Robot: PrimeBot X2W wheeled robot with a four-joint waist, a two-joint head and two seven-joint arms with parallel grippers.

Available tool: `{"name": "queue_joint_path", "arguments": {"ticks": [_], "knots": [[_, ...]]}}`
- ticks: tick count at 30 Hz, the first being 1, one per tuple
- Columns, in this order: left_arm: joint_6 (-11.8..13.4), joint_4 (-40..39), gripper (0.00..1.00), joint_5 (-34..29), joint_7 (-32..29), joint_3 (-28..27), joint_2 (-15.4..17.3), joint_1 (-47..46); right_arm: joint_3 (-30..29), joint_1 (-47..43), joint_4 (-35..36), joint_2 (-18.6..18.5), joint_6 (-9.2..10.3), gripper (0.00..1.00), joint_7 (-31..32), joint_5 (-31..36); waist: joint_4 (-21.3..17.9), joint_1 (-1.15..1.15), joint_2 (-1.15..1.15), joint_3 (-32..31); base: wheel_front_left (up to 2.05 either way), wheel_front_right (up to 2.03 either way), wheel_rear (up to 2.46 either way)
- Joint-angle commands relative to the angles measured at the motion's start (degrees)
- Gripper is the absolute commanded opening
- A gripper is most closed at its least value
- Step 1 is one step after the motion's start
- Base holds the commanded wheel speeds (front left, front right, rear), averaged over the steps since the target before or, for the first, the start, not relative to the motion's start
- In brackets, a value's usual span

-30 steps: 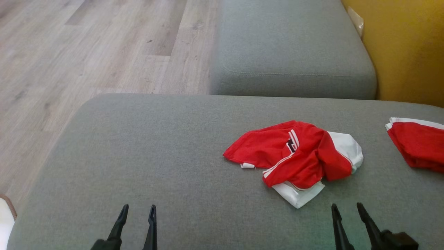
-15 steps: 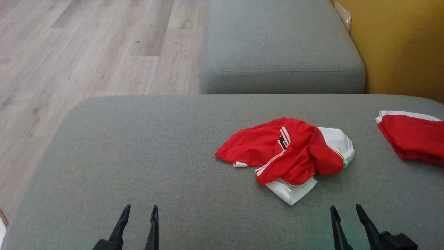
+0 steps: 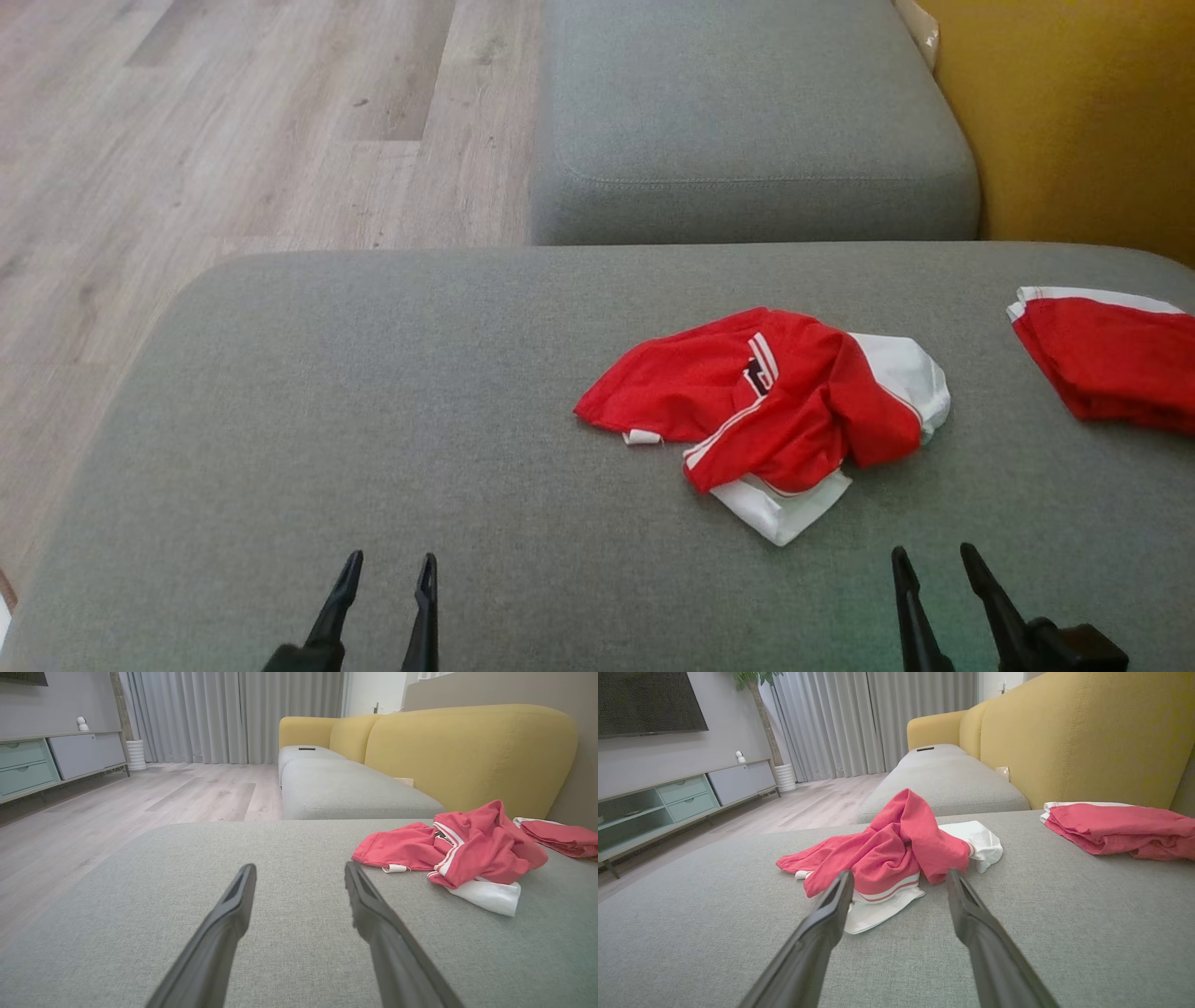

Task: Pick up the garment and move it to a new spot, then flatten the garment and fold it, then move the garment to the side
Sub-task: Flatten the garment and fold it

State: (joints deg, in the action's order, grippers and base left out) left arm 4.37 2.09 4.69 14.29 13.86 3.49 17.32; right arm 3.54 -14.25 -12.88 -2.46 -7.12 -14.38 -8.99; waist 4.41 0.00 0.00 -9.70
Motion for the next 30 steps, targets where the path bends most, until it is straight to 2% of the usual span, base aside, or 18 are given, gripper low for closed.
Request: {"name": "queue_joint_path", "arguments": {"ticks": [1, 9, 14, 19, 21, 25, 30], "knots": [[0.25, -2.08, 1.0, 0.41, 0.71, -1.59, -0.61, -3.27, 1.14, 2.15, 2.15, -0.42, -0.36, 1.0, -0.62, 0.38, -0.05, 0.0, 0.0, 0.14, 0.0, 0.0, 0.0], [-0.24, -0.93, 1.0, 1.33, 0.71, -0.34, -0.61, -4.35, 1.28, 2.68, 2.66, -0.42, -0.36, 1.0, -0.62, 0.98, -0.94, 0.0, 0.0, 2.03, 0.0, 0.0, 0.0], [-2.49, 2.89, 1.0, 3.09, 0.71, 3.54, -0.61, -8.61, 2.09, 4.29, 3.28, -0.42, -0.36, 1.0, -0.62, 1.44, -2.13, 0.0, 0.0, 5.08, 0.0, 0.0, 0.0], [-5.62, 9.52, 1.0, 4.56, 0.71, 10.46, -0.61, -17.19, 3.21, 6.48, 4.38, -0.42, -0.36, 1.0, -0.62, 1.73, -3.85, 0.0, 0.0, 9.3, 0.0, 0.0, 0.0], [-5.92, 10.85, 1.0, 5.06, 0.71, 11.98, -0.61, -19.08, 3.5, 6.79, 4.56, -0.42, -0.36, 1.0, -0.62, 1.91, -4.25, 0.0, 0.0, 10.07, 0.0, 0.0, 0.0], [-6.78, 16.6, 1.0, 10.05, 0.71, 17.78, -0.61, -26.66, 4.87, 8.4, 5.27, -0.42, -0.36, 1.0, -0.62, 2.94, -6.07, 0.0, 0.0, 14.01, 0.0, 0.0, 0.0], [-6.61, 22.71, 1.0, 24.45, 0.71, 21.71, -0.61, -34.64, 6.59, 11.13, 5.66, -0.42, -0.36, 1.0, -0.62, 3.59, -8.97, 0.0, 0.0, 18.29, 0.0, 0.0, 0.0]]}}
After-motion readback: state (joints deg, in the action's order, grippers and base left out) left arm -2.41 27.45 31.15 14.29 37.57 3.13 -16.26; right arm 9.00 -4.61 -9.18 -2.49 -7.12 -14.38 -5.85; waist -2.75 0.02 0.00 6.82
